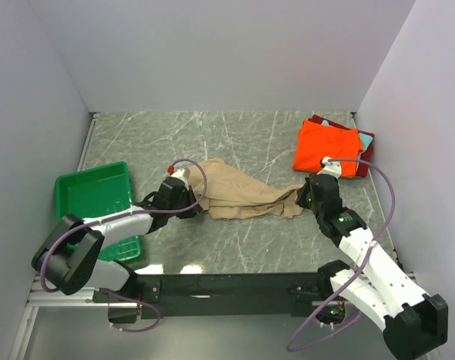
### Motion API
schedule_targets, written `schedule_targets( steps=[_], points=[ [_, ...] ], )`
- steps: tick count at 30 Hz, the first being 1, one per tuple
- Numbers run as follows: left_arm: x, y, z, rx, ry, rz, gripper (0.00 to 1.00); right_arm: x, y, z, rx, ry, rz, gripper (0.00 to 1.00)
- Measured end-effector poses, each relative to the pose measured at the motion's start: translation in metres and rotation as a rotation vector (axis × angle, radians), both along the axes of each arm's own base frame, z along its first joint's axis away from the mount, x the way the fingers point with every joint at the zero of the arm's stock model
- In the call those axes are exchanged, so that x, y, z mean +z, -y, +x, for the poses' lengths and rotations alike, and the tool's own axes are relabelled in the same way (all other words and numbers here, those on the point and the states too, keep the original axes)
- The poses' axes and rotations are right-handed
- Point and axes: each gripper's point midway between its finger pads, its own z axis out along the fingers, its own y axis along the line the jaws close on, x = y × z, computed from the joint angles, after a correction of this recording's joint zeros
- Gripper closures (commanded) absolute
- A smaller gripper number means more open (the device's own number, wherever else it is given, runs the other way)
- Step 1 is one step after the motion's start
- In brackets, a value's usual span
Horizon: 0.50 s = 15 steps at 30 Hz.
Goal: Fold and stack the t-shirts
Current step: Flatten the tshirt out
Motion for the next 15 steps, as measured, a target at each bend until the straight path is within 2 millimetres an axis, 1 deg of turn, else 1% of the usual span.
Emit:
schedule_targets(
  steps=[1, 3, 6, 9, 12, 15],
  points=[
    [0.001, 0.000, 0.001, 0.000, 0.003, 0.001, 0.93, 0.000, 0.000, 0.000, 0.000, 0.000, 0.000, 1.00],
    [0.002, 0.001, 0.002, 0.002, 0.005, 0.002, 0.99, 0.000, 0.000, 0.000, 0.000, 0.002, 0.000, 1.00],
    [0.006, -0.003, 0.001, 0.013, 0.008, 0.020, 1.00, 0.002, 0.001, -0.001, 0.000, 0.007, 0.002, 1.00],
    [0.018, -0.013, 0.003, 0.047, 0.028, 0.058, 1.00, 0.005, 0.001, -0.003, 0.000, 0.015, 0.004, 1.00],
    [0.044, -0.027, 0.011, 0.099, 0.082, 0.109, 1.00, 0.009, 0.004, -0.006, 0.000, 0.021, -0.003, 1.00],
    [0.084, -0.045, 0.023, 0.176, 0.173, 0.164, 1.00, 0.020, 0.007, -0.009, -0.001, 0.035, -0.013, 1.00]
  ],
)
